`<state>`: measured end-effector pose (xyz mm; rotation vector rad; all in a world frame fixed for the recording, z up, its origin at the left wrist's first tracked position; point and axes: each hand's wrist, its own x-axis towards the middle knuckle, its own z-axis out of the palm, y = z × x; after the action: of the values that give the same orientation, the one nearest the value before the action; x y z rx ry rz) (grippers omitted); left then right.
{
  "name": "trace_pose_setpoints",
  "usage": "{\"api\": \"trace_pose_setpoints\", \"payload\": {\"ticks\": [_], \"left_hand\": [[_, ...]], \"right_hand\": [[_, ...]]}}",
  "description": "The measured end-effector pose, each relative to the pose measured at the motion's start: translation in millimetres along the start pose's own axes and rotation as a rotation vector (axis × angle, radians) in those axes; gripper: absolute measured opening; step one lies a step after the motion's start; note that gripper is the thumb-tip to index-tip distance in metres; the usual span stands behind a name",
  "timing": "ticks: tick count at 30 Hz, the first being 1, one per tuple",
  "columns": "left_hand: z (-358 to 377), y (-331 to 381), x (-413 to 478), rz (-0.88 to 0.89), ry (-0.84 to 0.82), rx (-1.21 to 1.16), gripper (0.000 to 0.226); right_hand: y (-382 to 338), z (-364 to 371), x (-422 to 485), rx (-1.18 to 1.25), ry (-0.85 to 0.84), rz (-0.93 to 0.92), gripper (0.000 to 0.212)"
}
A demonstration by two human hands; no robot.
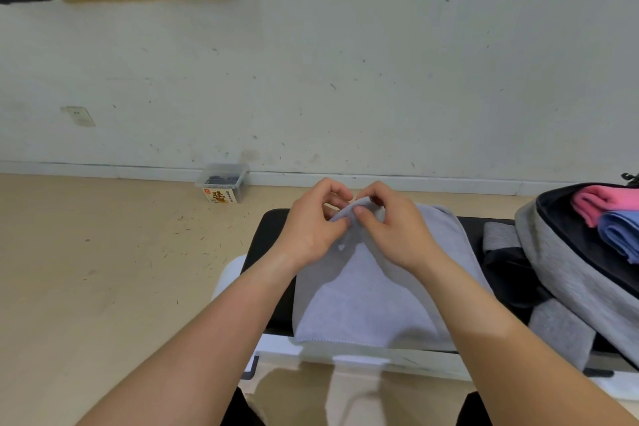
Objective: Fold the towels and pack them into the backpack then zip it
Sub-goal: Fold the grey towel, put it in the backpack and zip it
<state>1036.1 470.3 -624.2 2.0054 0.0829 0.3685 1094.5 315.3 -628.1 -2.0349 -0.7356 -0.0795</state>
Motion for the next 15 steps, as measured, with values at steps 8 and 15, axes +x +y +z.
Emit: {"api": "trace_pose_setpoints", "payload": {"ticks": [8, 15], "left_hand": [[-22, -15, -13, -0.126, -0.170, 0.357, 0.008], [-45, -9, -26, -0.255, -0.329, 0.325, 0.005]], "right_hand": [[-17, -29, -3, 0.095, 0.136, -0.012, 0.007], [-40, -83, 35, -0.017, 0.296, 0.005, 0.003]]}}
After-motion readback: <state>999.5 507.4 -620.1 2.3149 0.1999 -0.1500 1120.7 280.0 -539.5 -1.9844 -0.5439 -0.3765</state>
